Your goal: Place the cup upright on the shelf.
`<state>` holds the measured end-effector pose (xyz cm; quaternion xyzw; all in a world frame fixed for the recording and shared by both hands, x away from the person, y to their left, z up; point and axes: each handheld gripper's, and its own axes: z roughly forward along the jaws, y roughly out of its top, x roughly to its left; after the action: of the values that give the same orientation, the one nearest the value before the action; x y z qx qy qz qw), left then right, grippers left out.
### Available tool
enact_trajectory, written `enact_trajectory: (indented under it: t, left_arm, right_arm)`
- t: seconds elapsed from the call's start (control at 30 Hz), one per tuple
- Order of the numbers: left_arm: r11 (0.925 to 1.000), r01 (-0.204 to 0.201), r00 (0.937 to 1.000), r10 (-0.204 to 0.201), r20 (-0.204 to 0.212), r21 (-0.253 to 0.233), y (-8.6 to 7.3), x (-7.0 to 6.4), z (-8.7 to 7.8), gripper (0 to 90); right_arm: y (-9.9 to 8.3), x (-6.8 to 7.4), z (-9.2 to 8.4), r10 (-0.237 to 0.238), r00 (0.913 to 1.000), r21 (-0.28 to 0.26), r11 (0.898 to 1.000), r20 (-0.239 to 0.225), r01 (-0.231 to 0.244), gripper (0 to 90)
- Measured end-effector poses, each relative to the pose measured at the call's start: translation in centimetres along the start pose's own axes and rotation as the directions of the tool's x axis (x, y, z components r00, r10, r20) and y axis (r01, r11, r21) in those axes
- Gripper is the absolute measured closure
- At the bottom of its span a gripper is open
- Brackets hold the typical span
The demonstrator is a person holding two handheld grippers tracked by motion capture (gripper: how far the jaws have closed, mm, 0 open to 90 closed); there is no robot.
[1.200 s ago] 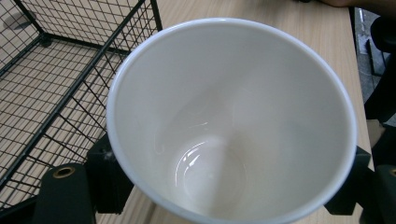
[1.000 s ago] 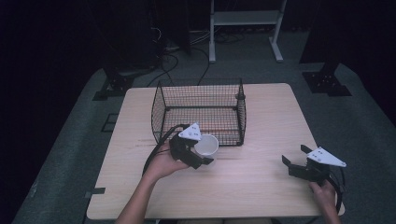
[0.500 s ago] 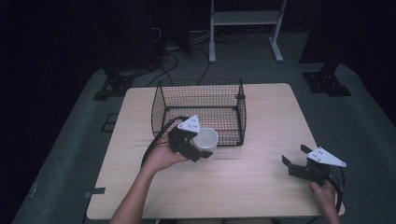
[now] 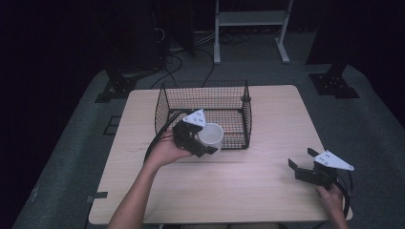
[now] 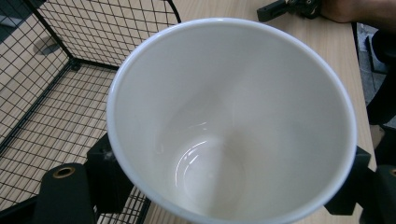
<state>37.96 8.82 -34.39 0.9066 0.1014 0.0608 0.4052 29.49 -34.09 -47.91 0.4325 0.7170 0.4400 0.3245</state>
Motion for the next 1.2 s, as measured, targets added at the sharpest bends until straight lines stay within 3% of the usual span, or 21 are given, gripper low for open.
enact_trajectory:
  t: [0.63,1.2]
  left_arm:
    - [0.9999,-0.004,0.9998,0.004,-0.019,0.014,2.0,2.2,-1.3,21.1]
    - [0.9994,0.021,0.9992,-0.02,-0.033,0.027,2.9,4.5,-1.5,21.0]
  right_arm:
    - [0.0,0.0,0.0,-0.002,1.0,0.0,1.0,-0.002,0.002,13.1]
    - [0.0,0.0,0.0,-0.001,1.0,0.0,1.0,-0.004,0.001,13.1]
